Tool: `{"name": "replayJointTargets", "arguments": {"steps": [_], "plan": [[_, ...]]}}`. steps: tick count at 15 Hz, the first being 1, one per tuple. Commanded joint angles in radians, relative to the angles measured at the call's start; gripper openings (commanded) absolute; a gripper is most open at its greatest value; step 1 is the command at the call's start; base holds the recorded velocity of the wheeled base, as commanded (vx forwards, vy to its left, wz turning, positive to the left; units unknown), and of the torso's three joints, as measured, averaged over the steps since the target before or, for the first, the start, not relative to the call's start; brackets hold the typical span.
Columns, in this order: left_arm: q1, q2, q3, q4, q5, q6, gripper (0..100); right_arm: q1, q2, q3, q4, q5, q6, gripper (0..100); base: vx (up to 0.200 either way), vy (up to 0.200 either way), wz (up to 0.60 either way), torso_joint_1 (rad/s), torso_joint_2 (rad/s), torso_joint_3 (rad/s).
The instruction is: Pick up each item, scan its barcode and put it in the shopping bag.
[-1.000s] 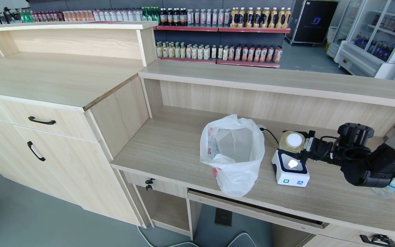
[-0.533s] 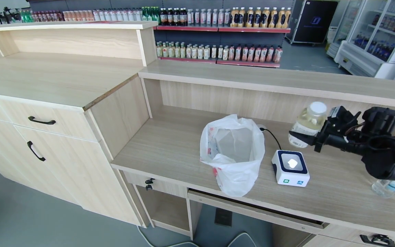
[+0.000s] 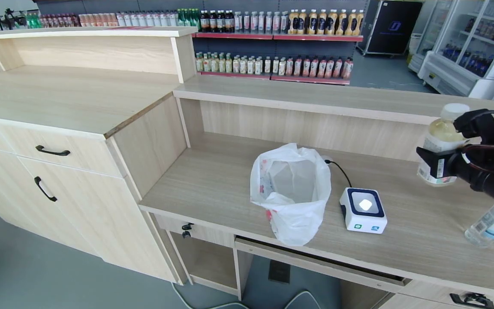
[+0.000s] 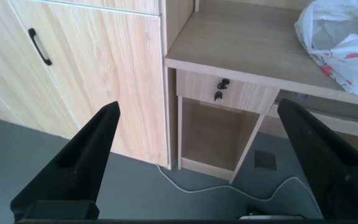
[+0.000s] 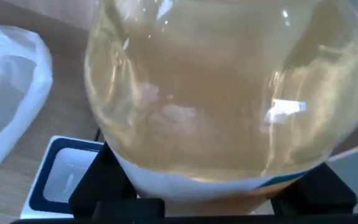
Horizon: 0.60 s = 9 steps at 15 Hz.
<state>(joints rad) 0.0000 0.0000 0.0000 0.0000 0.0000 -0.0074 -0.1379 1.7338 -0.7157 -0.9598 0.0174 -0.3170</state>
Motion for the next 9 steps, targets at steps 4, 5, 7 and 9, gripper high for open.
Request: {"name": "replayJointTargets", "arguments": {"steps": [4,5,7,9], "plan": [[0.0,0.0,0.0,0.0,0.0,0.0,100,0.041,-0.08,0.029,0.032,-0.194,-0.073,0,0.0,0.0,0.0,0.0,0.0,0.0],[0.0,0.0,0.0,0.0,0.0,0.0,100,0.043,-0.082,0.027,0.018,-0.186,-0.077,0,0.0,0.0,0.0,0.0,0.0,0.0],[0.0,0.0,0.0,0.0,0.0,0.0,100,0.063,-0.066,0.019,-0.025,-0.186,-0.082,0,0.0,0.0,0.6,0.002,0.0,0.002],[0.0,0.0,0.0,0.0,0.0,0.0,100,0.086,0.006,-0.022,-0.073,-0.191,-0.083,0,0.0,0.0,0.6,0.005,0.0,0.002]]}}
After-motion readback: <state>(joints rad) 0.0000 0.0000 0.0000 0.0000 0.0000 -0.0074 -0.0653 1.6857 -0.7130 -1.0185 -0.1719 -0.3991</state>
